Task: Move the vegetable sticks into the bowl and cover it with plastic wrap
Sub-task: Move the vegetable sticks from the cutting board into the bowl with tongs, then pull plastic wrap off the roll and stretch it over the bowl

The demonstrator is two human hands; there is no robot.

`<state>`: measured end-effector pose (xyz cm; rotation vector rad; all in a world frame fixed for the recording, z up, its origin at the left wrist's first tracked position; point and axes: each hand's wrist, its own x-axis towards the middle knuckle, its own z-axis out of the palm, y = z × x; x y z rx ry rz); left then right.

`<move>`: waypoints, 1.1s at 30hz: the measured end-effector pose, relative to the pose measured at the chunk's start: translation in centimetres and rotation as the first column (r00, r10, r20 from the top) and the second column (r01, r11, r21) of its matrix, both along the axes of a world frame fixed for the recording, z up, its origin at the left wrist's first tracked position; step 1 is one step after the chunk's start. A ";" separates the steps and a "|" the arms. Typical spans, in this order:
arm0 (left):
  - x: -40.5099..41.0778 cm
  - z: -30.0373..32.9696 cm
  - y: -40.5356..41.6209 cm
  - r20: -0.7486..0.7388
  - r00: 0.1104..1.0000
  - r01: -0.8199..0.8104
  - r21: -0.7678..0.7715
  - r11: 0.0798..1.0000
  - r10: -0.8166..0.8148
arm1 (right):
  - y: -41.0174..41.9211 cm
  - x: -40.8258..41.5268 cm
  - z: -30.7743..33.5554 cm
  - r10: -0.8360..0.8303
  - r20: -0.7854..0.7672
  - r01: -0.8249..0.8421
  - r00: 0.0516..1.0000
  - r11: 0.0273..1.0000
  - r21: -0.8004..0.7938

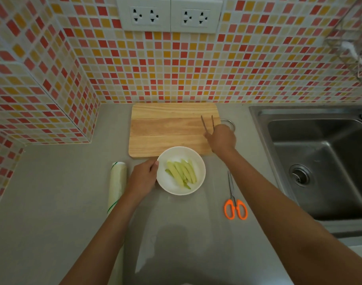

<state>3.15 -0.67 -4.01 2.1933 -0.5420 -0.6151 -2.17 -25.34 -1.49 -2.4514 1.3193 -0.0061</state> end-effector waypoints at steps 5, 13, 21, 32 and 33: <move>0.0 0.0 0.1 -0.004 1.000 -0.003 0.009 1.000 0.003 | -1.1 2.0 -1.9 0.022 -0.032 -0.021 0.999 0.999 0.026; 0.0 -0.1 0.0 -0.015 1.000 -0.010 -0.007 1.000 0.010 | -1.6 2.1 -2.4 0.011 -0.050 -0.010 0.999 1.000 0.015; -0.6 -0.1 0.8 -0.030 0.999 -0.017 -0.037 0.999 0.016 | 2.0 -3.7 0.0 0.043 0.169 -0.059 0.985 0.994 0.090; -3.1 1.4 1.6 0.011 1.000 0.019 -0.061 0.998 -0.018 | 8.6 -10.1 1.3 0.038 0.274 -0.145 0.961 0.913 0.381; -3.6 1.6 2.0 0.004 1.000 0.016 -0.070 0.997 -0.016 | 8.9 -10.6 1.4 0.032 0.290 -0.147 0.956 0.911 0.384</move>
